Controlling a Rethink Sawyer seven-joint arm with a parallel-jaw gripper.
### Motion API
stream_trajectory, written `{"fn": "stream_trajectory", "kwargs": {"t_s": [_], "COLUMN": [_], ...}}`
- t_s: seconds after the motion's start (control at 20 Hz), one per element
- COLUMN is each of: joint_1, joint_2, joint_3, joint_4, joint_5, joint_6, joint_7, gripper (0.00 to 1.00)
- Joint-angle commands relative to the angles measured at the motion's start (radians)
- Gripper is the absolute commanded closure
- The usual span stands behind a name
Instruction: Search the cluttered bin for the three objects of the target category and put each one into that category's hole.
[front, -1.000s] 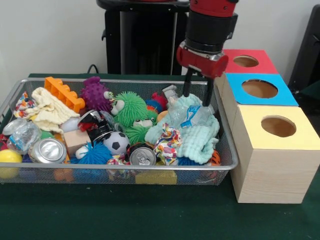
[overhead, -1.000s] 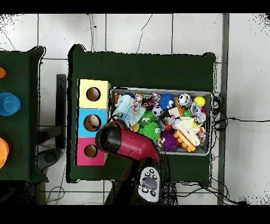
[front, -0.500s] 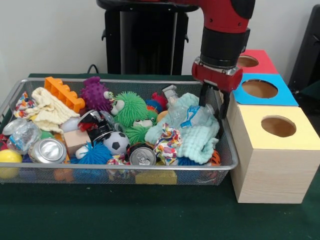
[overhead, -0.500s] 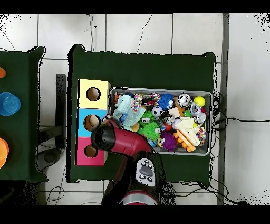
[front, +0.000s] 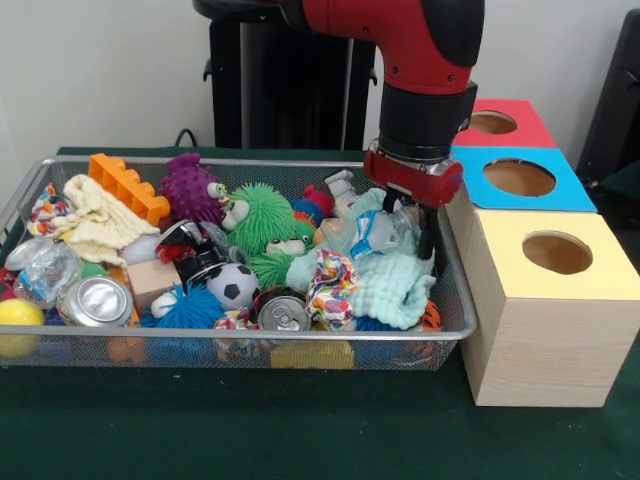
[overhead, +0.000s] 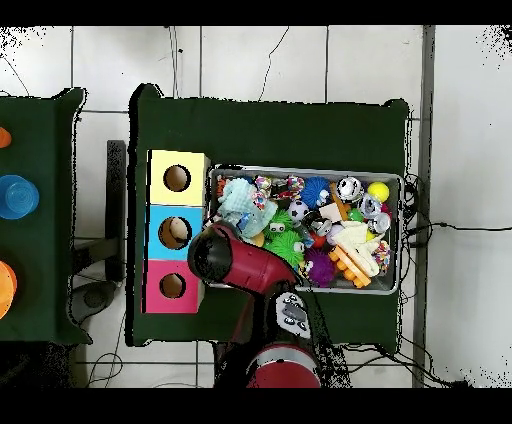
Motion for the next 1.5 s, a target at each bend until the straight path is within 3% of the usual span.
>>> {"fn": "stream_trajectory", "kwargs": {"t_s": [0.05,0.7,0.95,1.5], "joint_1": [-0.033,-0.030,0.010,0.058], "joint_2": [0.028,-0.008,-0.039,-0.121], "joint_3": [0.114,0.118,0.072,-0.008], "joint_4": [0.031,0.065,0.094,0.139], "joint_5": [-0.027,-0.001,0.056,0.154], "joint_6": [-0.044,-0.030,-0.038,0.043], "joint_7": [0.133,0.168,0.239,0.275], "gripper": [0.00,0.00,0.00,0.00]}}
